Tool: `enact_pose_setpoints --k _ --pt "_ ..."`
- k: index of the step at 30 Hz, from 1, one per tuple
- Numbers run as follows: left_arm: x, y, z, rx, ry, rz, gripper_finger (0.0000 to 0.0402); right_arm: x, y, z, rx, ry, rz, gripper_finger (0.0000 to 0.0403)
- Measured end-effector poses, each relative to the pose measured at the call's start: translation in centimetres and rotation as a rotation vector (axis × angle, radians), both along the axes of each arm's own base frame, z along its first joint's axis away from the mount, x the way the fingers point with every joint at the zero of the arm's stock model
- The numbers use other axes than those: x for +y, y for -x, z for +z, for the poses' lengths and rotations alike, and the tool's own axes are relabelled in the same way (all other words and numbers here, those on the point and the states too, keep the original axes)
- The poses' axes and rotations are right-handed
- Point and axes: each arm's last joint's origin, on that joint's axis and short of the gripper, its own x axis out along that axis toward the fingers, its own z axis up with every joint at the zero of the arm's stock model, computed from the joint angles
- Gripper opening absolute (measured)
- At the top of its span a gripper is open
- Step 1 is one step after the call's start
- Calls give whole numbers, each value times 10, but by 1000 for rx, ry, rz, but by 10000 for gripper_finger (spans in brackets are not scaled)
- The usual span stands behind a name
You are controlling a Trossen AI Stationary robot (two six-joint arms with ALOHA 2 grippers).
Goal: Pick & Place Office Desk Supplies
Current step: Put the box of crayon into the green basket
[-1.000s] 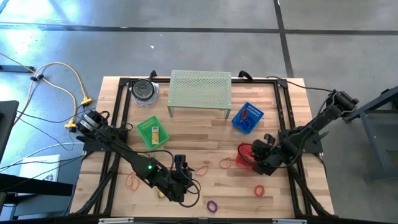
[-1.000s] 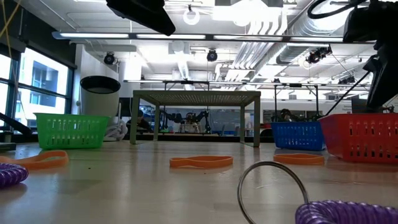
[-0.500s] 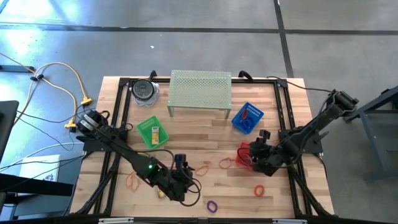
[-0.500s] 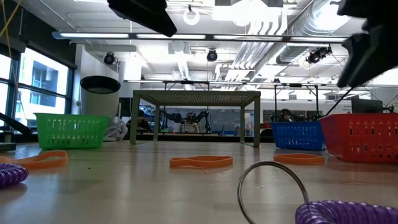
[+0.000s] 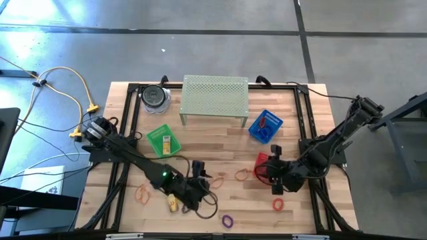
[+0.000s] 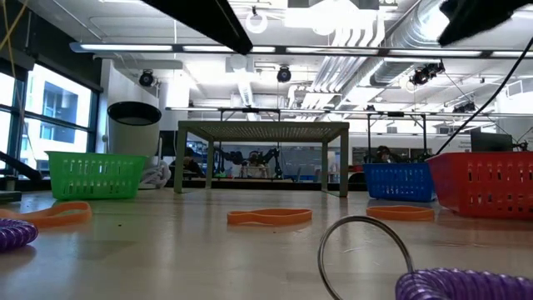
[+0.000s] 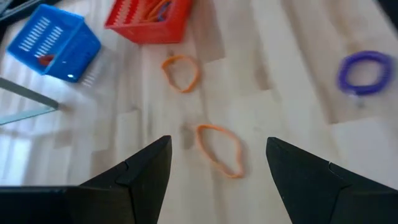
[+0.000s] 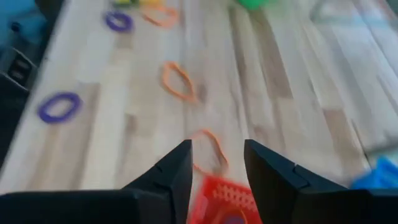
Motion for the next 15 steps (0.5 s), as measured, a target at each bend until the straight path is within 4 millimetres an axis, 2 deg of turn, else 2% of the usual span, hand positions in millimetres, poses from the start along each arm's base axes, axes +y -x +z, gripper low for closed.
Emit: enact_pose_setpoints --k 8,12,15 --pt "41 -12 -19 86 43 71 252 11 -11 16 -190 45 125 130" --pt "50 -11 -30 152 95 61 252 12 -15 23 -263 73 124 130" --pt "49 -2 -33 257 108 20 252 11 -17 24 -282 75 119 129"
